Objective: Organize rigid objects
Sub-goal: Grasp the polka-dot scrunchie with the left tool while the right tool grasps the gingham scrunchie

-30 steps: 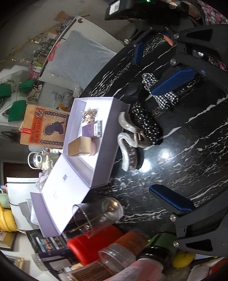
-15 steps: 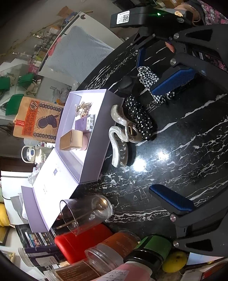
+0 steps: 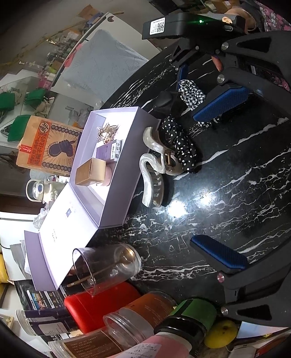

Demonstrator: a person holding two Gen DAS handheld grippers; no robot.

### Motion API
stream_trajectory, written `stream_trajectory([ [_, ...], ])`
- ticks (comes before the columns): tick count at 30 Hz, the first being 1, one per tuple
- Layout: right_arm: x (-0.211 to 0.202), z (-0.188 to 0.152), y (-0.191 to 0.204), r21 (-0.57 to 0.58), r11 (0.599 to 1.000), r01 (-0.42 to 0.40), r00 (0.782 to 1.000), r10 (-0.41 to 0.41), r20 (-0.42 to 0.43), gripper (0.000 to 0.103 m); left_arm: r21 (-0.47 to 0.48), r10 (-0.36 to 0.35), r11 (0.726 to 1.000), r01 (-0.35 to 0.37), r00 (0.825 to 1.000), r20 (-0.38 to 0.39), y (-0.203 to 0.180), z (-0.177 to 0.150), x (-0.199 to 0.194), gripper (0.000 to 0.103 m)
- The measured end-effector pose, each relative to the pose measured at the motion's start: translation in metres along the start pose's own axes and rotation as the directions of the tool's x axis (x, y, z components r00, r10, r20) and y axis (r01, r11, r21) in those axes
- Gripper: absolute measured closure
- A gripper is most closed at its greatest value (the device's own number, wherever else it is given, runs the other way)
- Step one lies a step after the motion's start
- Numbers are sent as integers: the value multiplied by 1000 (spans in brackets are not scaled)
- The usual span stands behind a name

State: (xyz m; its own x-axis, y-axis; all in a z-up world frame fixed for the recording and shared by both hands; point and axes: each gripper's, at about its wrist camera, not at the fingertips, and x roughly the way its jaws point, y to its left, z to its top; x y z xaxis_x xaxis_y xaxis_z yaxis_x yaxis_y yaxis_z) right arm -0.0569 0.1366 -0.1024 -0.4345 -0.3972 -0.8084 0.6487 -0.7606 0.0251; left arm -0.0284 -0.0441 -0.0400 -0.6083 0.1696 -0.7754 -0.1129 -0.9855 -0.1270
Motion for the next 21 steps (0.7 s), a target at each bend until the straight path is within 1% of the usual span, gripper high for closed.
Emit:
stream_trajectory([
  [1,-1,0,0,-7,1000,-1,1000,1,5,15,1,-1,1000,1,1000,-1,-1,0,0,0],
  [4,-1,0,-1,-8,1000,-1,1000,2,9,19,2,-5,1000,5,1000,-5,-2,0,2,0],
  [7,-3,-2,-1,-20,1000,-15,1000,15,15,20,4,-7,1000,7,1000,-7,-3,0,3,0],
  [12,-8,-9,2,-41,999,-9,1000,10,20,20,10,-18,1000,18,1000,-19,-7,-1,7,0],
  [17,-15,-13,-8,19,1000,-11,1000,11,24,20,24,-51,998,51,998,-22,-16,0,12,0],
  [21,-22,-18,-24,79,997,-5,999,2,40,20,30,-77,997,78,997,-26,-23,2,21,0],
])
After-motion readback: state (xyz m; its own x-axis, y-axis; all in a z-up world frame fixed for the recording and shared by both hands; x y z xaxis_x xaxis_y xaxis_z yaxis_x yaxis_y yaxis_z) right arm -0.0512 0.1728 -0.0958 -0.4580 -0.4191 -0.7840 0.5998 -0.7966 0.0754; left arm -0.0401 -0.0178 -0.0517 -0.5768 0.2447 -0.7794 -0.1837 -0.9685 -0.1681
